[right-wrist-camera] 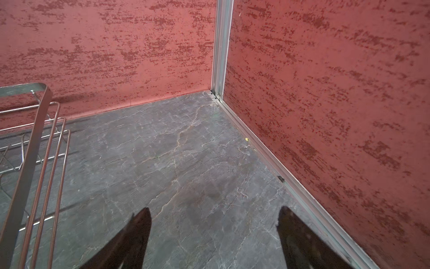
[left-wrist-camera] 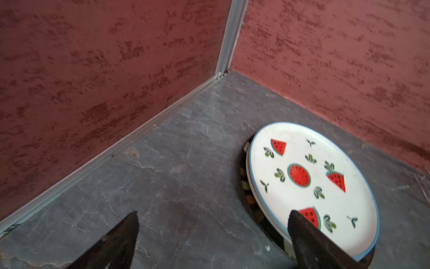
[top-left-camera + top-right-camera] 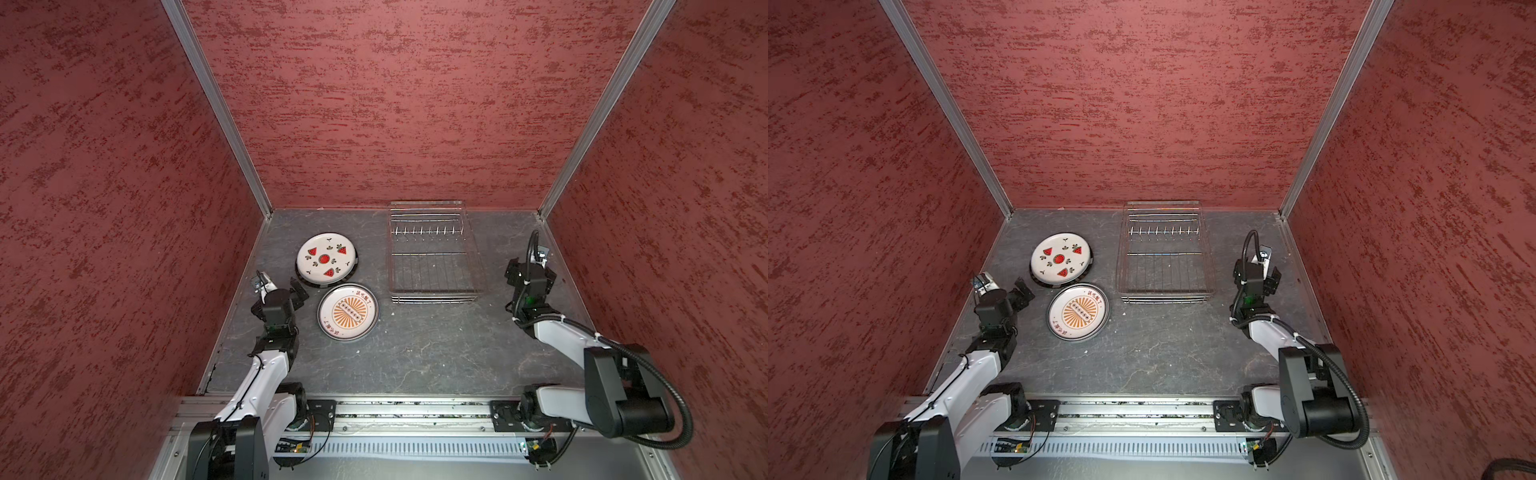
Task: Unload the plates from the dish rack
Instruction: Reset both arms
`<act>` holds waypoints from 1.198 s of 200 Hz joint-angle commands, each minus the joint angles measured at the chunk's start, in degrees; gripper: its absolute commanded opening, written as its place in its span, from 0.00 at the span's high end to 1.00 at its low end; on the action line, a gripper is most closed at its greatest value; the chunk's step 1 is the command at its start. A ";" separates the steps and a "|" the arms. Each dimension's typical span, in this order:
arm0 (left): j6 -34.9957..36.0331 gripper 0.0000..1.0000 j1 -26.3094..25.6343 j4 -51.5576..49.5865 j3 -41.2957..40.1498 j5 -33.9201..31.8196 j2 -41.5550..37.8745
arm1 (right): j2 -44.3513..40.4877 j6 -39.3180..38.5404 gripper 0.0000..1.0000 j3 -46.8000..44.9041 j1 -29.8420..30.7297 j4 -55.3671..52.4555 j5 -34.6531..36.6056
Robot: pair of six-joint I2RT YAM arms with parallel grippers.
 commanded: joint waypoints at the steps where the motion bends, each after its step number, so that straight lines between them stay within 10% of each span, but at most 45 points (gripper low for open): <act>1: 4.90 0.01 0.98 13.99 -0.71 7.08 2.14 | 1.84 -1.60 0.15 -3.56 -0.15 14.23 -4.07; 44: 1.29 0.01 3.79 30.92 -1.58 19.00 16.64 | 10.05 -6.94 0.15 -9.33 0.32 33.23 -9.45; 111: 6.89 0.01 1.69 42.72 -0.25 14.70 27.74 | 9.56 -4.20 0.11 -10.06 -1.63 33.50 -10.78; 239: 14.11 0.01 -5.35 33.45 8.48 9.94 34.66 | 13.11 -1.80 0.01 -10.07 -5.41 35.76 -17.27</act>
